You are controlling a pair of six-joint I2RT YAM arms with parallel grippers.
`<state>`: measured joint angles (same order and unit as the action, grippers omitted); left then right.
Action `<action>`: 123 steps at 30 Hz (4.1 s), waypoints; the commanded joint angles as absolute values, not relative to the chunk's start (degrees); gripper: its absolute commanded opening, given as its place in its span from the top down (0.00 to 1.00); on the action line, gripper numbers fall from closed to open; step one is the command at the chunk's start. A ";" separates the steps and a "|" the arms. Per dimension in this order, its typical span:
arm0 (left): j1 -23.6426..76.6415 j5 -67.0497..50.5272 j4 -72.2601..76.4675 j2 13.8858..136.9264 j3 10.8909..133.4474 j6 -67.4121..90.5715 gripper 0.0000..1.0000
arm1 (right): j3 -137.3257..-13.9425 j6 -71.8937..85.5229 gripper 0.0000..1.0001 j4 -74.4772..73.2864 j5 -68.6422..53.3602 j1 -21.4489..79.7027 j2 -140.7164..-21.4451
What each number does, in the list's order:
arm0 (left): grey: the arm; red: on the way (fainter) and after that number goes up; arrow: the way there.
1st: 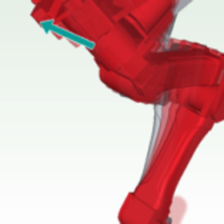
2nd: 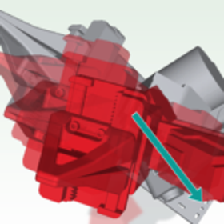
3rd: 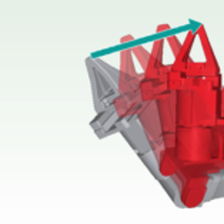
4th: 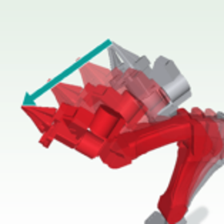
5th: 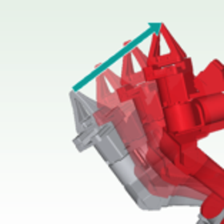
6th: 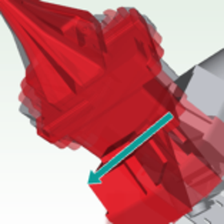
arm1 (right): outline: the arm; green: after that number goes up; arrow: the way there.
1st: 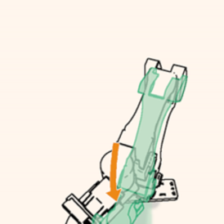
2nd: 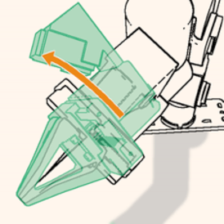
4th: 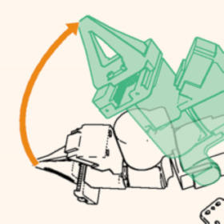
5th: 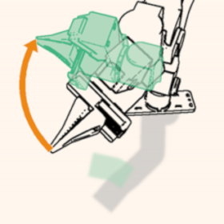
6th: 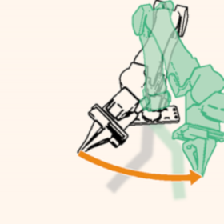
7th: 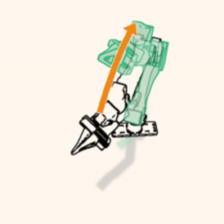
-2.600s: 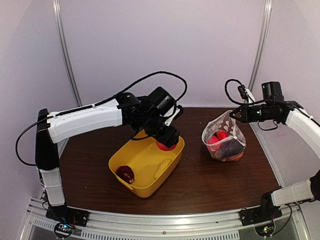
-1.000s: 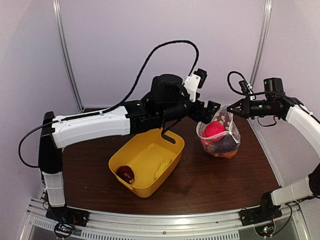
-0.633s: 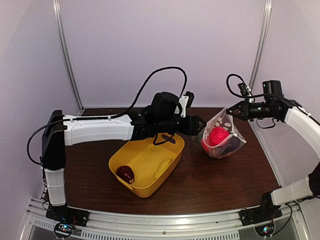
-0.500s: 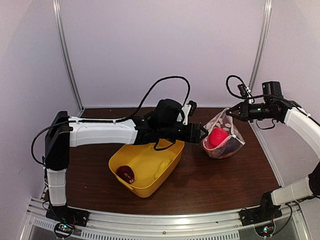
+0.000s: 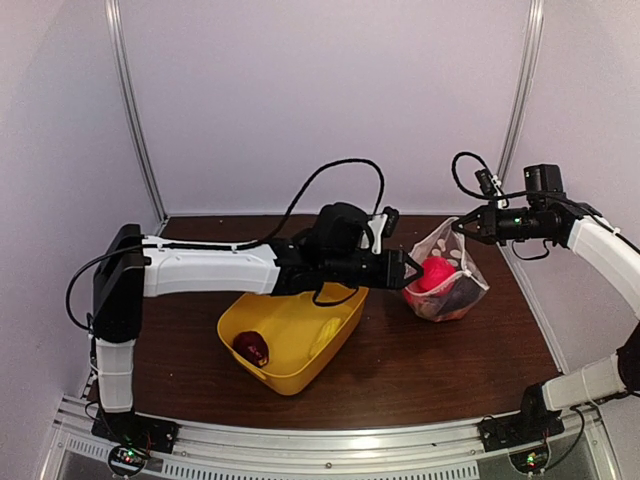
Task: Place the food in the zip-top bag and seal the zipper
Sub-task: Adjust the zipper food storage bag, then pick up the fake fruit from the bin, then place the fake fruit in the zipper food storage bag.
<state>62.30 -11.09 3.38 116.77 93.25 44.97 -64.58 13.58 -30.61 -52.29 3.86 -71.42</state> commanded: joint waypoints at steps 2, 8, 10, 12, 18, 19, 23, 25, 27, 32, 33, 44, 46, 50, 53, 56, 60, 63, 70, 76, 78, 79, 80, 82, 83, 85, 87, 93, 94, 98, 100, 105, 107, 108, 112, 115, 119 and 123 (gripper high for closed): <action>62.05 -10.14 2.94 120.66 93.79 47.28 0.60 | -64.55 13.90 1.00 -27.20 -53.13 3.56 -70.32; 61.94 -7.29 -0.28 120.02 97.38 45.44 0.90 | -63.77 11.07 1.00 -28.75 -47.95 3.60 -68.90; 62.16 -7.52 -4.53 118.85 101.69 43.39 0.95 | -65.01 7.70 1.00 -31.45 -40.03 3.77 -68.33; 63.13 -9.54 -5.84 117.09 106.97 41.17 0.98 | -67.05 3.65 1.00 -34.84 -31.65 4.03 -68.29; 62.28 -8.52 -12.27 118.57 113.32 41.89 1.00 | -70.78 -3.95 1.00 -40.61 -19.62 4.22 -68.25; 61.78 -13.70 -10.22 119.15 113.76 41.40 1.00 | -71.10 -3.89 1.00 -40.00 -22.09 4.26 -67.00; 61.24 -13.42 -9.90 120.71 115.29 40.23 1.00 | -72.12 -3.08 1.00 -38.33 -24.64 6.24 -65.33; 63.99 1.98 -11.68 120.84 116.73 32.16 1.00 | -73.17 -3.29 1.00 -37.90 -28.77 6.30 -65.17; 60.73 -5.54 -13.49 124.61 118.82 35.30 1.00 | -73.47 -2.18 1.00 -36.64 -31.70 6.39 -65.27; 58.86 -10.56 -15.22 130.68 125.29 40.01 1.00 | -73.59 -4.09 1.00 -37.98 -31.34 10.61 -67.32; 58.44 -14.61 -13.22 130.88 125.60 41.44 1.00 | -74.43 -5.65 1.00 -40.90 -32.93 11.55 -68.41; 59.87 -12.96 -6.04 132.05 123.05 39.93 1.00 | -70.87 -8.10 1.00 -39.08 -21.68 13.28 -70.21; 59.48 -11.50 -7.77 131.97 121.76 40.37 1.00 | -68.52 -5.78 1.00 -34.54 -18.66 13.36 -67.87; 59.00 -12.52 -8.82 128.78 118.42 39.01 0.75 | -69.98 -6.72 1.00 -34.67 -19.39 13.21 -66.72; 58.80 -12.38 -7.12 124.17 113.08 38.05 0.41 | -68.54 -6.90 1.00 -34.06 -21.27 13.36 -67.92; 58.62 -14.03 -9.14 119.31 109.53 36.71 0.05 | -69.61 -6.84 1.00 -35.94 -25.05 13.18 -68.18; 58.61 -14.40 -14.20 111.08 102.29 32.34 0.02 | -67.78 -6.59 1.00 -34.72 -24.87 13.01 -68.55; 58.53 -9.04 -17.74 103.32 93.49 28.10 0.02 | -65.07 -5.33 1.00 -31.89 -26.42 13.01 -67.37; 58.39 7.98 -39.45 93.48 82.60 25.31 0.07 | -63.40 -5.42 1.00 -32.23 -28.61 13.16 -65.55; 58.40 12.08 -52.20 94.82 76.49 35.96 0.13 | -63.71 -5.32 1.00 -33.19 -29.22 13.18 -65.59; 58.52 13.92 -53.72 95.58 74.94 37.59 0.13 | -63.55 -5.22 1.00 -33.06 -29.35 13.18 -65.80; 58.60 14.31 -53.86 96.00 74.29 37.58 0.13 | -63.53 -5.27 1.00 -33.09 -29.36 13.14 -65.98; 58.62 14.09 -54.09 96.68 73.78 36.80 0.12 | -63.50 -5.27 1.00 -33.14 -29.36 13.18 -66.08; 59.00 15.54 -56.55 98.91 74.46 36.45 0.11 | -63.39 -5.25 1.00 -33.22 -29.75 13.18 -66.18; 59.46 16.85 -57.81 100.13 74.98 35.94 0.11 | -63.37 -5.18 1.00 -33.22 -29.91 13.18 -66.18; 60.51 20.05 -60.26 102.71 75.99 35.31 0.09 | -63.29 -5.25 1.00 -33.31 -30.05 13.18 -66.14; 60.87 21.66 -61.93 104.85 76.53 34.96 0.09 | -63.13 -5.23 1.00 -33.35 -30.06 13.18 -65.97; 61.35 24.90 -64.40 109.76 77.35 35.02 0.11 | -62.74 -5.34 1.00 -33.48 -29.82 13.18 -65.30; 61.72 26.41 -65.43 110.76 78.04 35.22 0.13 | -62.75 -5.32 1.00 -33.55 -29.80 13.17 -65.30; 62.76 28.05 -66.80 112.46 81.03 34.95 0.27 | -63.04 -5.32 1.00 -33.96 -29.80 13.18 -65.45; 63.27 27.77 -66.45 111.77 83.33 34.38 0.33 | -63.26 -5.36 1.00 -34.17 -29.79 13.14 -65.46; 63.61 26.56 -64.80 109.04 89.91 32.44 0.38 | -63.03 -5.52 1.00 -34.41 -29.34 13.21 -65.06; 63.61 26.70 -64.66 108.14 93.97 31.77 0.38 | -62.85 -5.62 1.00 -34.53 -29.11 13.18 -64.73; 63.59 26.29 -64.16 107.63 95.81 31.17 0.37 | -62.80 -5.62 1.00 -34.54 -29.02 13.18 -64.63; 63.59 19.78 -53.03 102.82 99.69 27.48 0.37 | -63.05 -5.46 1.00 -34.67 -29.12 13.18 -64.80; 63.83 8.80 -32.93 98.04 95.35 24.83 0.39 | -63.96 -4.92 1.00 -34.78 -29.89 13.22 -65.48; 64.06 -2.70 -6.09 97.12 88.88 26.94 0.39 | -65.75 -3.75 1.00 -35.69 -31.57 13.15 -66.80; 64.30 -9.70 6.77 104.15 92.44 31.39 0.40 | -67.56 -1.78 1.00 -36.53 -33.24 13.18 -68.00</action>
